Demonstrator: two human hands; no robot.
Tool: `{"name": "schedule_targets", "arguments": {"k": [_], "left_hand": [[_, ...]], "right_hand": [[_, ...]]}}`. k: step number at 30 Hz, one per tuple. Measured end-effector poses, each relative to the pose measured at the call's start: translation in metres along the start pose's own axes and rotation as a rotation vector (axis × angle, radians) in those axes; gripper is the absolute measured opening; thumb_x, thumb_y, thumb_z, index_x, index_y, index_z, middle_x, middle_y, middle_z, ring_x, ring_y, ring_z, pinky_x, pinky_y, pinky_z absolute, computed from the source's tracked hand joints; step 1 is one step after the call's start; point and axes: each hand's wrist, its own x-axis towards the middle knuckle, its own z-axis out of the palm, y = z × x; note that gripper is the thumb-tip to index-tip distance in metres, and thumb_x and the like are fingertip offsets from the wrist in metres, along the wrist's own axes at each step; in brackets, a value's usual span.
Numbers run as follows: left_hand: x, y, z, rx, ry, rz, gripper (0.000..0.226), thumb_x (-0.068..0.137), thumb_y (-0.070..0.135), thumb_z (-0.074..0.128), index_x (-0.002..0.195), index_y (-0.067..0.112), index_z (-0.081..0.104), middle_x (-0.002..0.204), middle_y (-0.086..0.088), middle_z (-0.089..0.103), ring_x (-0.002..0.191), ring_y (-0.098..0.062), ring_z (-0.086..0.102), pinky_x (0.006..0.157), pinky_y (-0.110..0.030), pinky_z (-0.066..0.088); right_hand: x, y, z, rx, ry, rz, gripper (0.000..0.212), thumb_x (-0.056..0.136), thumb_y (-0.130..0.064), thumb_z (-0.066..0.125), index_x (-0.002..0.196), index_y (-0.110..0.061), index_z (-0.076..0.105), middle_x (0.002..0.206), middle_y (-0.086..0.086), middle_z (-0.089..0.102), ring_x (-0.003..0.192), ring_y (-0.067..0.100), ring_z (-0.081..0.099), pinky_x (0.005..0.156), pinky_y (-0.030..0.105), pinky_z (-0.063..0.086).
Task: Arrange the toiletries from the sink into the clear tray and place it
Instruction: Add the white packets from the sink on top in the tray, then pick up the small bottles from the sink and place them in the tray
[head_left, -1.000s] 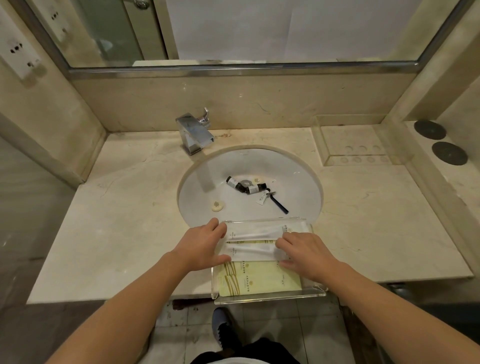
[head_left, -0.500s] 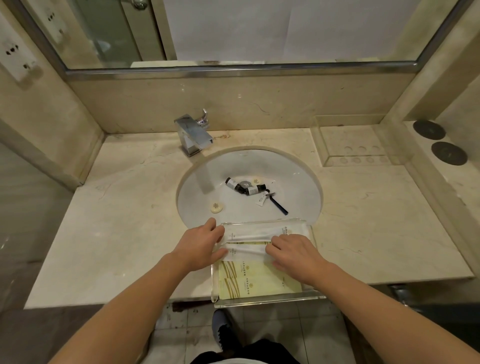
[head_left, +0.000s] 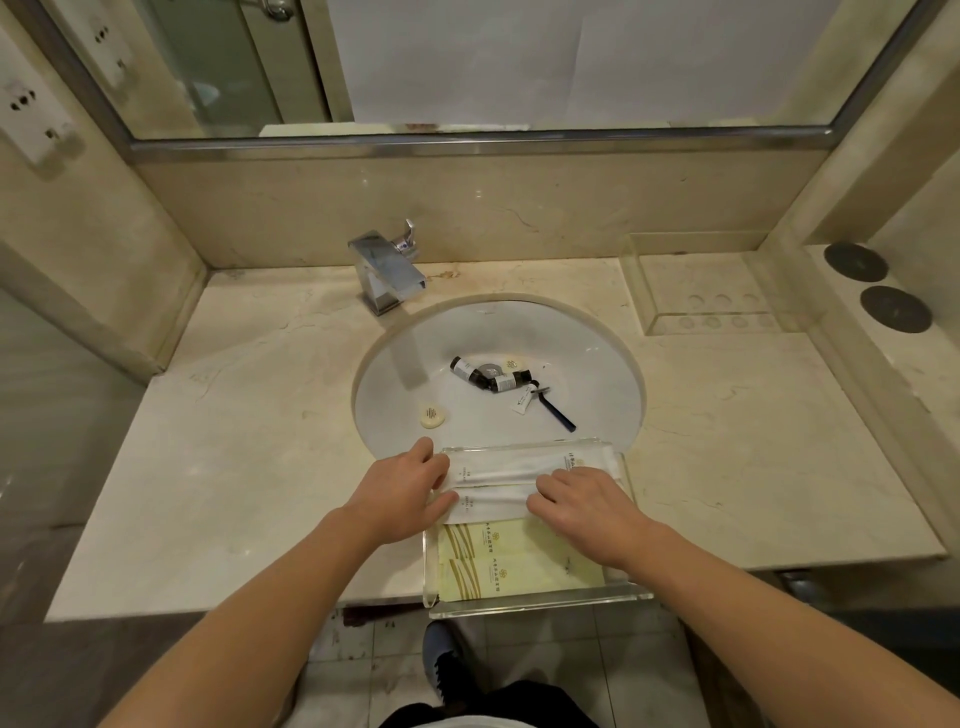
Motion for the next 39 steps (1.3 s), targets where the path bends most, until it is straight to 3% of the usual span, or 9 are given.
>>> {"name": "schedule_targets", "arguments": {"k": [10, 16, 23, 27, 34, 39], "left_hand": [[0.000, -0.002, 0.004, 0.007, -0.008, 0.003, 0.032, 0.090, 0.051, 0.049, 0.093, 0.020, 0.052, 0.094, 0.006, 0.042, 0.068, -0.015, 0.050, 0.063, -0.027, 0.047], [0.001, -0.003, 0.004, 0.017, -0.024, -0.001, 0.039, 0.086, 0.058, 0.050, 0.090, 0.020, 0.050, 0.094, 0.005, 0.043, 0.069, -0.016, 0.049, 0.063, -0.029, 0.047], [0.000, -0.004, 0.002, 0.014, -0.026, -0.019, 0.040, 0.085, 0.064, 0.049, 0.085, 0.024, 0.042, 0.094, 0.005, 0.043, 0.070, -0.015, 0.050, 0.064, -0.027, 0.047], [0.002, -0.007, 0.000, -0.027, 0.033, -0.074, 0.040, 0.088, 0.062, 0.046, 0.083, 0.023, 0.044, 0.091, 0.006, 0.043, 0.064, -0.013, 0.044, 0.059, -0.023, 0.038], [0.020, -0.023, -0.007, -0.167, 0.147, -0.209, 0.036, 0.095, 0.052, 0.041, 0.078, 0.021, 0.046, 0.082, 0.008, 0.040, 0.061, -0.016, 0.047, 0.055, -0.027, 0.037], [0.038, -0.041, -0.008, -0.216, 0.147, -0.278, 0.031, 0.096, 0.047, 0.042, 0.081, 0.020, 0.049, 0.083, 0.007, 0.043, 0.065, -0.015, 0.049, 0.057, -0.027, 0.039]], "right_hand": [[-0.001, 0.003, -0.004, 0.023, -0.028, 0.042, 0.038, 0.045, -0.002, 0.076, 0.070, -0.016, 0.051, 0.060, -0.001, 0.047, 0.047, 0.017, 0.041, 0.046, 0.025, 0.022], [-0.009, 0.007, -0.006, 0.059, -0.008, 0.054, 0.033, 0.055, -0.022, 0.082, 0.071, -0.018, 0.054, 0.063, -0.004, 0.052, 0.049, 0.015, 0.047, 0.043, 0.024, 0.030], [-0.009, 0.008, -0.009, 0.111, 0.046, 0.126, 0.022, 0.065, -0.026, 0.076, 0.069, -0.018, 0.055, 0.062, -0.004, 0.052, 0.049, 0.015, 0.046, 0.041, 0.025, 0.032], [-0.001, 0.012, -0.015, 0.200, 0.087, 0.327, 0.022, 0.074, -0.024, 0.074, 0.071, -0.018, 0.054, 0.062, -0.006, 0.052, 0.048, 0.013, 0.046, 0.042, 0.023, 0.029], [0.027, 0.032, -0.019, 0.450, 0.059, 0.811, 0.011, 0.091, -0.025, 0.054, 0.083, -0.018, 0.057, 0.071, -0.008, 0.055, 0.060, 0.015, 0.053, 0.052, 0.030, 0.043], [0.051, 0.049, -0.014, 0.571, -0.006, 0.970, 0.011, 0.092, -0.022, 0.051, 0.085, -0.017, 0.058, 0.073, -0.003, 0.060, 0.066, 0.019, 0.057, 0.055, 0.033, 0.045]]}}
